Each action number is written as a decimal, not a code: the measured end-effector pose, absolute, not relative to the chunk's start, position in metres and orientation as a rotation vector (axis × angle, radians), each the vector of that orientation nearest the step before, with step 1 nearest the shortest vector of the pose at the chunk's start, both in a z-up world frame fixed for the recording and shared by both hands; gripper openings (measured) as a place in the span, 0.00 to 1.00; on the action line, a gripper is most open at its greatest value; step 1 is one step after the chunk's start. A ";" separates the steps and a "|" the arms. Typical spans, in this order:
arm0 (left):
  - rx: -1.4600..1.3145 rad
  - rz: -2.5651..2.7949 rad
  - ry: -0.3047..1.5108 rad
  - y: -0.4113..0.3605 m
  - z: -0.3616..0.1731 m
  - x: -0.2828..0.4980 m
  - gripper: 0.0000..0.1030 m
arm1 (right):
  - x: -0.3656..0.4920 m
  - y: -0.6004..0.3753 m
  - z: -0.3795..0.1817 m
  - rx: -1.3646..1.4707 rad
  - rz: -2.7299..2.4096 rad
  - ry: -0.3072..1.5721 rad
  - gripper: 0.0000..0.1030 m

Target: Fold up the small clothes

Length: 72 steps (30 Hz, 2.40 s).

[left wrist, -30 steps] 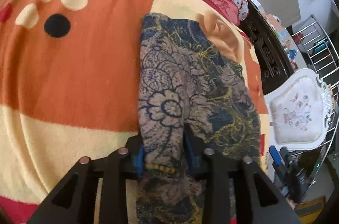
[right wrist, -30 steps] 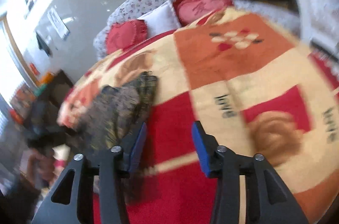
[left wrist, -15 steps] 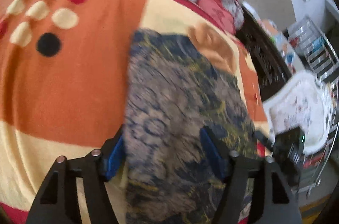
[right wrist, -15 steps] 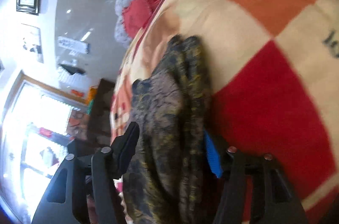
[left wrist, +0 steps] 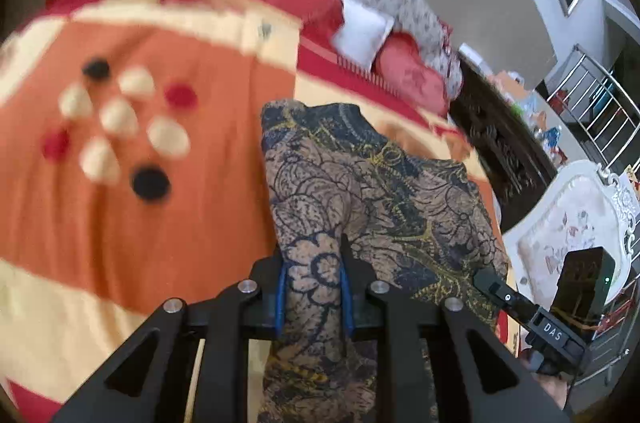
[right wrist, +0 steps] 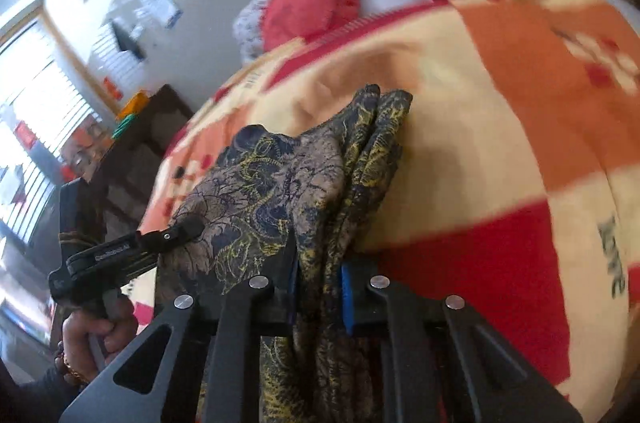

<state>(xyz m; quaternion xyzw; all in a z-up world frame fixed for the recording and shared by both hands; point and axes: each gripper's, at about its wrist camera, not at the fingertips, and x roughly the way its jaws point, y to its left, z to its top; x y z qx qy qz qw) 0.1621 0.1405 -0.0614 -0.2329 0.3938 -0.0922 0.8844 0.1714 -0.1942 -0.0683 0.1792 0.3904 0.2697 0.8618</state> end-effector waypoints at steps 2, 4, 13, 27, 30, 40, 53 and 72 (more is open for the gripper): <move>-0.470 -0.180 0.819 0.148 -0.057 0.167 0.22 | 0.177 -0.184 -0.060 0.368 0.582 0.794 0.29; -0.438 -0.161 0.880 0.152 -0.069 0.180 0.29 | 0.184 -0.178 -0.064 0.391 0.580 0.802 0.29; -0.345 -0.037 0.820 0.163 -0.063 0.170 0.56 | 0.192 -0.202 -0.092 0.511 0.457 0.928 0.41; -0.185 0.120 0.905 0.098 -0.102 0.246 0.63 | 0.189 -0.092 -0.073 -0.082 0.321 0.879 0.33; -0.140 0.128 0.899 0.091 -0.119 0.246 0.64 | 0.204 -0.111 -0.110 -0.035 0.256 0.956 0.20; -0.175 0.107 0.878 0.098 -0.121 0.245 0.67 | 0.181 -0.119 -0.123 -0.051 0.278 0.799 0.19; -0.185 0.106 0.874 0.098 -0.122 0.246 0.67 | 0.188 -0.117 -0.116 -0.032 0.307 0.827 0.19; -0.236 -0.079 0.892 0.126 -0.083 0.209 0.59 | 0.090 -0.108 -0.111 -0.156 0.410 0.825 0.30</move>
